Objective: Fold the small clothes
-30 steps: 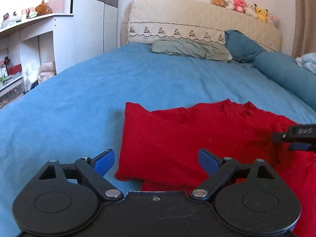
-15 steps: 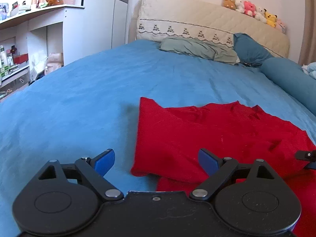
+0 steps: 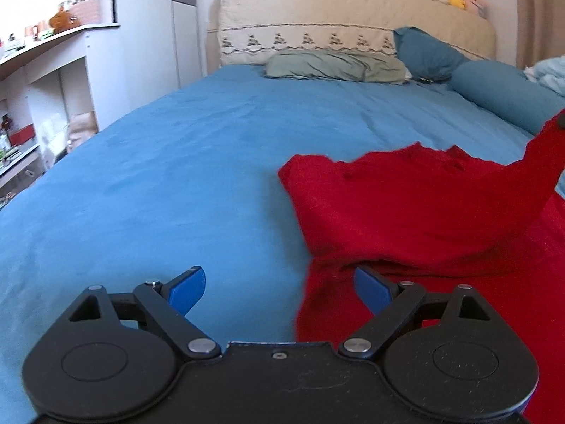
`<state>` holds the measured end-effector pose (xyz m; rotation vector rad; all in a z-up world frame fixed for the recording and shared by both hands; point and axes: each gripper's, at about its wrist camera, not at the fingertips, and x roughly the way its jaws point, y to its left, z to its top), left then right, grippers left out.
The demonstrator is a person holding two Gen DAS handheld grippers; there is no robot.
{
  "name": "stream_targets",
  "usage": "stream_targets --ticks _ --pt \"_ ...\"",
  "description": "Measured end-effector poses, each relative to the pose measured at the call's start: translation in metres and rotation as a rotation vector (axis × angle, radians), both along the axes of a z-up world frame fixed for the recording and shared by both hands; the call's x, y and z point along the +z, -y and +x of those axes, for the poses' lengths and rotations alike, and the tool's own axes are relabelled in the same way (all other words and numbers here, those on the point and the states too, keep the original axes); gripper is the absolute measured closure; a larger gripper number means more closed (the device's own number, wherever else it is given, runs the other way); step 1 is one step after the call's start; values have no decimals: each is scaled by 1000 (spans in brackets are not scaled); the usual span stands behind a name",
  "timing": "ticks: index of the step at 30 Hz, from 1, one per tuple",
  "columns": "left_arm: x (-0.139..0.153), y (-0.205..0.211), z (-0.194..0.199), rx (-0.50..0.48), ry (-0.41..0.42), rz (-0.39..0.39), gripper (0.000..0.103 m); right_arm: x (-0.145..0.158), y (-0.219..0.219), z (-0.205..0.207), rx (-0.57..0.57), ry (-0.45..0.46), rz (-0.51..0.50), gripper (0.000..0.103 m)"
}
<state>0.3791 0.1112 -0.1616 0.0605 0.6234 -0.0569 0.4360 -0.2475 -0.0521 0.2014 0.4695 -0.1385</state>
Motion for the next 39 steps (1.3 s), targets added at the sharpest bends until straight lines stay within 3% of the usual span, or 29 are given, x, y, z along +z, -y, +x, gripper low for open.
stream_targets --ticks 4,7,10,12,17,18,19,20,22,23,28,31,33,39 --pt "-7 10 6 -10 -10 41 9 -34 25 0 -81 -67 54 82" --pt "-13 12 12 24 -26 58 10 -45 40 -7 -140 -33 100 82" --pt "-18 0 17 112 -54 -3 10 -49 49 -12 -167 -7 57 82" --pt "-19 -10 17 144 -65 -49 10 -62 53 -6 -152 -51 43 82" --pt "-20 -8 10 167 -64 -9 10 -91 65 -15 -140 -167 49 76" --pt "-19 -8 10 171 -67 -10 10 -93 66 -20 -154 -176 41 71" --pt "-18 -8 9 175 -69 -13 10 -92 65 -24 -170 -181 18 54" --pt "-17 -9 8 174 -70 -15 10 -91 62 -30 -177 -170 -9 30" --pt "-15 -5 9 169 -68 -9 9 -85 52 -44 -140 -89 -81 6" --pt "-16 -4 8 168 -66 -1 9 -83 47 -49 -101 -61 -105 4" --pt "-14 -1 7 155 -55 5 10 -90 29 -33 68 -52 -63 4" --pt "-14 -2 5 144 -52 8 10 -112 41 -10 20 -175 22 6" --pt "-14 -3 4 141 -50 4 10 -113 46 -16 -4 -135 36 6" --pt "18 -8 -12 143 0 -35 10 -68 50 -57 -19 -78 9 5"
